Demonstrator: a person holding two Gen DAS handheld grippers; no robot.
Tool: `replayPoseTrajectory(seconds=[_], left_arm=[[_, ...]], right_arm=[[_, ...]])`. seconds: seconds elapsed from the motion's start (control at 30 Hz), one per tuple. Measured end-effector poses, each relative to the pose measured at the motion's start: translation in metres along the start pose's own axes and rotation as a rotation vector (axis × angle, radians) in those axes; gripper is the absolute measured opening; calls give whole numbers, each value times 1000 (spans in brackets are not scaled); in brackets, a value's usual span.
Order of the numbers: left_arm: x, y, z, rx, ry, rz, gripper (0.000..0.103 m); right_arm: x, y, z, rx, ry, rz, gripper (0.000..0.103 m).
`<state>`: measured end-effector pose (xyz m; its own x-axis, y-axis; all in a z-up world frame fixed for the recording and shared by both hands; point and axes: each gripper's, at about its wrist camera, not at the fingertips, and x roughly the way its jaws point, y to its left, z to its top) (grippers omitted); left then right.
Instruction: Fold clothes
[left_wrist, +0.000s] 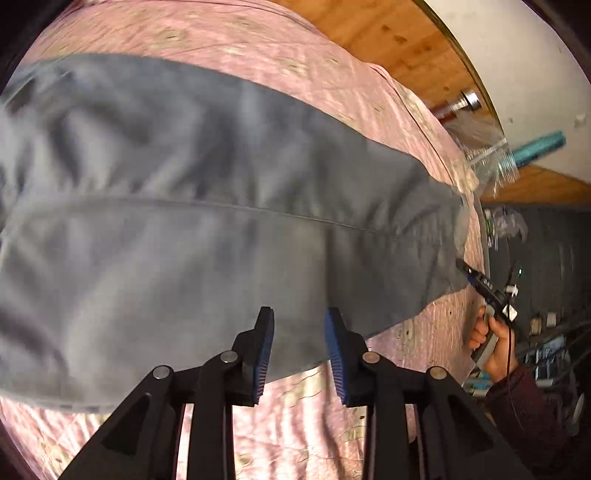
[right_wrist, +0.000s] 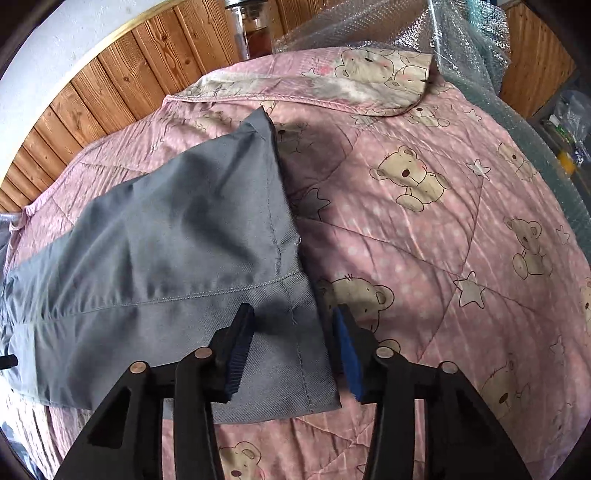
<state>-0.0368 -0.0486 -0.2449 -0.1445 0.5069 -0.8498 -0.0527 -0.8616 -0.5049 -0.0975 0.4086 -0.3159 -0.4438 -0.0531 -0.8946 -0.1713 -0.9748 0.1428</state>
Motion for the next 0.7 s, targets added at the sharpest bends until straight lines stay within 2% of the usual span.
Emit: replayPoseTrajectory(seconds=[0.1,0.13,0.23,0.33,0.4,0.47,0.5,0.57,0.63,0.7], left_arm=[[37,-26,9,95,69,35,32],[47,-26,7,108,92,50,32],[58,-22,0,122,109,54,32],[62,-14,0,137,69,16,32],[60,-12,1,150,42,19,32],[56,-17,0,156,42,8,32],[56,-22,-2,155,44,-6,32],[59,-38,-3,170,51,-19,32],[65,-57,1,210,66,-17,32],[72,-76,10,232,64,4,32]], right_arm=[[14,-3,9,-31,-9,-34,9],[16,-4,12,-30,-14,-39,6],[22,-7,24,-19,-37,-75,4],[37,-10,28,-23,-25,-82,4],[40,-12,30,16,-53,-12,16],[45,-9,36,25,-81,38,48],[47,-6,41,16,-93,56,54],[67,-1,56,-33,-70,92,53],[94,6,74,-109,-7,100,6],[110,19,89,-211,1,55,2]])
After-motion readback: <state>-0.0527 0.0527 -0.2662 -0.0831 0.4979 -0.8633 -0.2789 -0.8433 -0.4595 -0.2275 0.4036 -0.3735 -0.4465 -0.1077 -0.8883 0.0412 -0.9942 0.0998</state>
